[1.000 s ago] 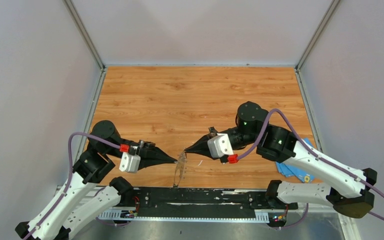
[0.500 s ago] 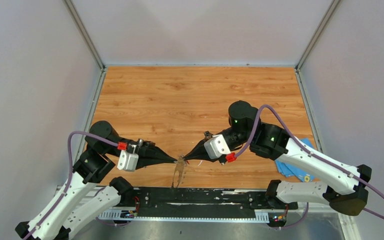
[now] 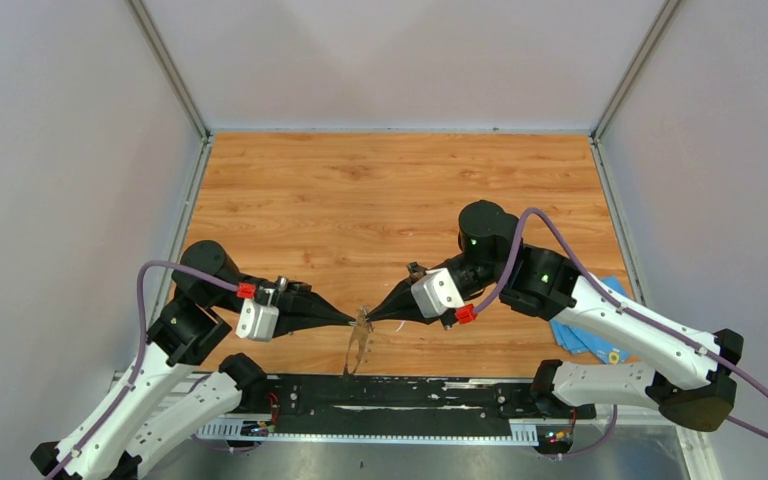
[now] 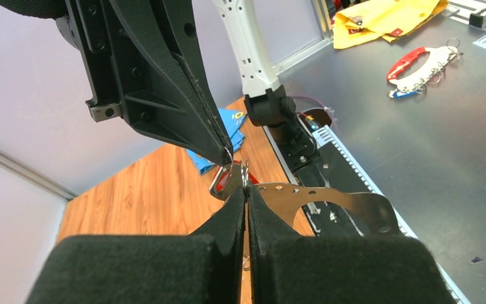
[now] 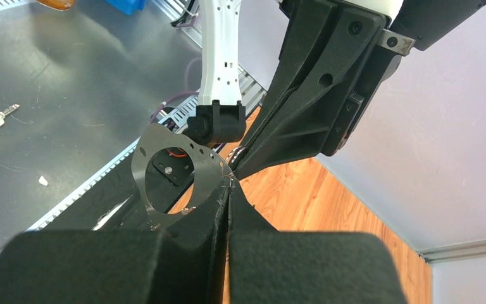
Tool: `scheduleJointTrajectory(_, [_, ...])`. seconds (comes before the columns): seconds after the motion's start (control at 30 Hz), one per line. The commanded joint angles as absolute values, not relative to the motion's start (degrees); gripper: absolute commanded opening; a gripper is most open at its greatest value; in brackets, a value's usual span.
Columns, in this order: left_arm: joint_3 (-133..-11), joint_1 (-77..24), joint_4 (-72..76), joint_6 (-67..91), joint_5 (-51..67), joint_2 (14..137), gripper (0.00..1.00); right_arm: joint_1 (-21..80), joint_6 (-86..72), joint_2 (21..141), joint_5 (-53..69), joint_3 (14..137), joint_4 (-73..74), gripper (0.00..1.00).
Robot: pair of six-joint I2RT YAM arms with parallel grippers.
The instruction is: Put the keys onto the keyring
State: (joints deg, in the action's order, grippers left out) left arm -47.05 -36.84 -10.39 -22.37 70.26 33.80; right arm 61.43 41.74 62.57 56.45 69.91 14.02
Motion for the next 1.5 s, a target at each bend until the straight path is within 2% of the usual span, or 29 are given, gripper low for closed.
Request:
scheduleJointTrajectory(0.0, [-48.78,-36.92,-9.51,-22.99,69.99,34.13,0.0,61.29,41.06,62.84,57.87,71.54,12.65,0.0])
scheduleJointTrajectory(1.47, [-48.41,-36.91,-14.15,-26.01,67.24,33.87,0.0,63.7,39.84,65.35,58.26,71.7,9.31,0.0])
